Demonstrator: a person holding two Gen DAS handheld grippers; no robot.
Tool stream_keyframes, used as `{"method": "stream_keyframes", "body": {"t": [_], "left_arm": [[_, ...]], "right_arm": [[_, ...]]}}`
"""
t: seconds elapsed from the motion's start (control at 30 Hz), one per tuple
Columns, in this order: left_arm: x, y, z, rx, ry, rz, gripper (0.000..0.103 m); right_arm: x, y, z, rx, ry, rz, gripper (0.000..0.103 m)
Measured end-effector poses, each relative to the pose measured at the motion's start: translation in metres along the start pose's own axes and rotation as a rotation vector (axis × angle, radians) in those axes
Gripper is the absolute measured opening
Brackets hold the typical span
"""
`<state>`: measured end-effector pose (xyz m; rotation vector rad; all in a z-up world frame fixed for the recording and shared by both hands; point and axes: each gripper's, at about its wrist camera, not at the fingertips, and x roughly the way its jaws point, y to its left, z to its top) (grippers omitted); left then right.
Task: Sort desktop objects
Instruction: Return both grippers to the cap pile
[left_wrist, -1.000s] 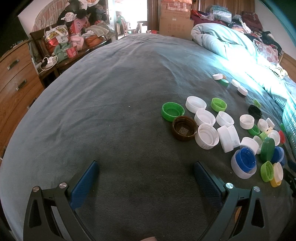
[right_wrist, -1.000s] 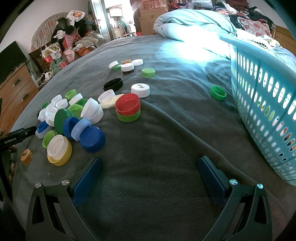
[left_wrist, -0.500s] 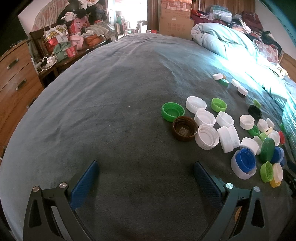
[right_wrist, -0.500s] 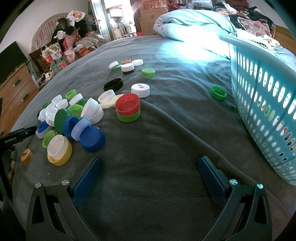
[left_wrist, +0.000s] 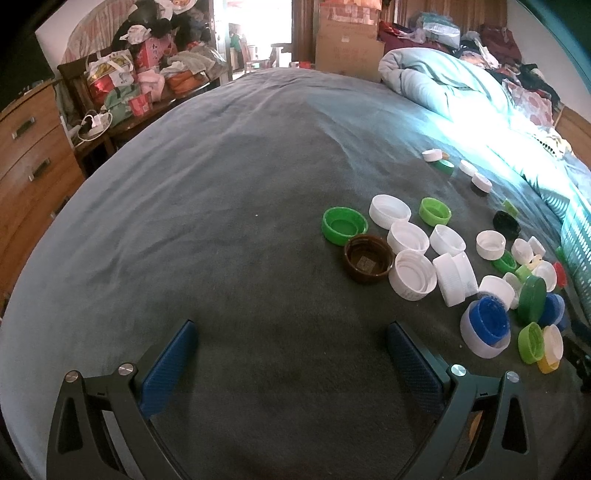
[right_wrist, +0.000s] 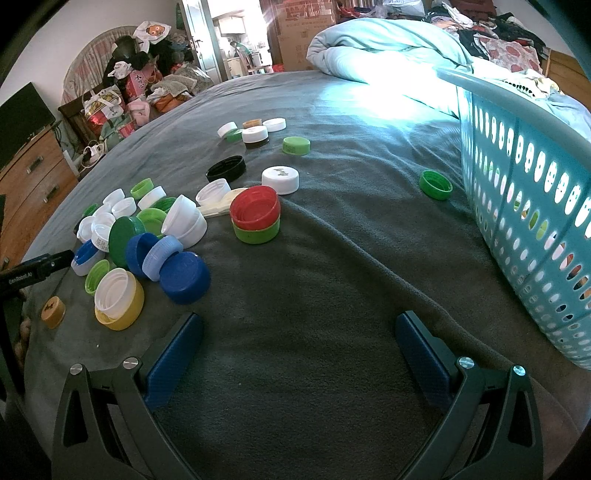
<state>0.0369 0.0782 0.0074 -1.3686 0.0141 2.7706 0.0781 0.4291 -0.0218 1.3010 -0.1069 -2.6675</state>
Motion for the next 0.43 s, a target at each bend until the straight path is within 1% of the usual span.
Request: {"method": "stream_keyframes", "body": {"t": [0.43], "left_arm": [[-0.0003,-0.0035,0.0016,0.003,-0.005,0.004,0.103]], "right_arm": [[0.0002,0.0000,0.0004,0.000,0.000,0.000,0.102]]}}
